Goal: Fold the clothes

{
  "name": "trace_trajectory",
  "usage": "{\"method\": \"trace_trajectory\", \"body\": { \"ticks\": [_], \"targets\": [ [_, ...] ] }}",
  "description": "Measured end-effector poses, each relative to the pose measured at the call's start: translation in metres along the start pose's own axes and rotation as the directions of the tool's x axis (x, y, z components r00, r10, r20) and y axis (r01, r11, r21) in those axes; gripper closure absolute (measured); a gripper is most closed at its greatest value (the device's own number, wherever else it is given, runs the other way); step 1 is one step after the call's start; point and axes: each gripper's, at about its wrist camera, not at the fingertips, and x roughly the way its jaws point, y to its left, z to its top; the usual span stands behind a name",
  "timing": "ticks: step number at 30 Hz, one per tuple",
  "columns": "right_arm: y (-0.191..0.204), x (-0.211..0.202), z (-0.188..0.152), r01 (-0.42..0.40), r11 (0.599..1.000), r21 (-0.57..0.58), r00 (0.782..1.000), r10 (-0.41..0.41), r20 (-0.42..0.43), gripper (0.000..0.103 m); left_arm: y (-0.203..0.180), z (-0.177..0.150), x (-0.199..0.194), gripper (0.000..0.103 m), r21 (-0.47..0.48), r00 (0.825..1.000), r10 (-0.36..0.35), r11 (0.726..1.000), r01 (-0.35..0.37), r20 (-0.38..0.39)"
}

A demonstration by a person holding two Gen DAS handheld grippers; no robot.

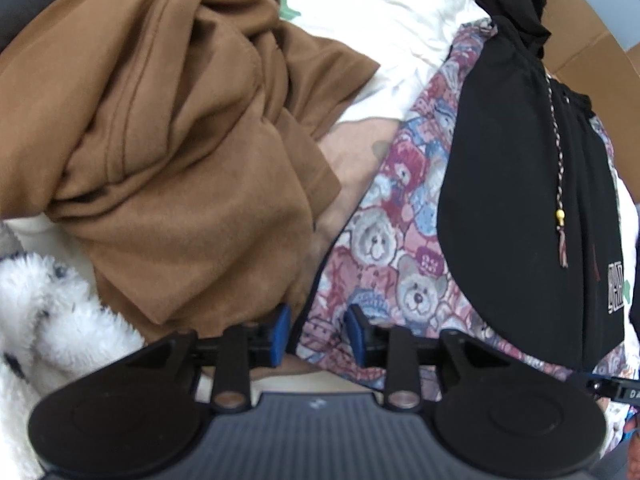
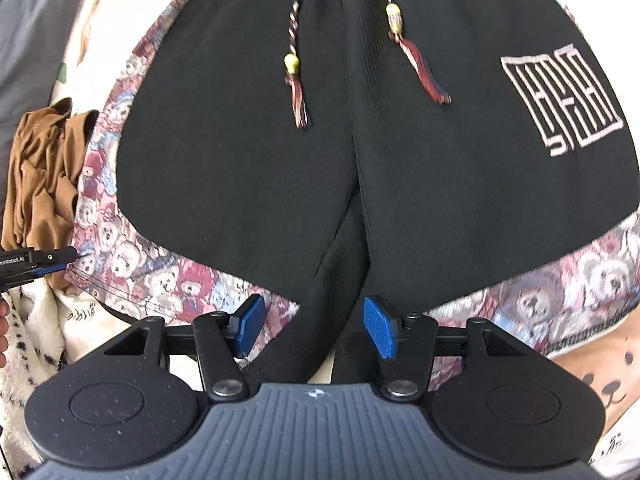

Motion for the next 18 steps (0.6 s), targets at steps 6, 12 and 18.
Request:
{"method": "trace_trajectory", "body": {
  "ticks": [6,12,18],
  "targets": [
    [-0.003,0.008,-0.01,-0.009,0.999,-0.034,1.0,0.009,-0.02,0.093,-0.005,-0.002,-0.003,0.099,0.052,1.0,0.011,0.999,-0.01,-0.014],
    [0.002,0.006,-0.016,-0.03,0.994,-0.1,0.998,0.024,-0.062,0.101,-0.006,0.002,-0.012,0.099,0.083,0.997,0.077,0.994,-0.074,-0.029],
    [0.003,0.01,-0.019,-0.047,0.99,-0.133,0.996,0.036,-0.087,0.097,-0.012,0.002,-0.011,0.075,0.087,0.993,0.109,0.991,-0.105,-0.047]
  ]
}}
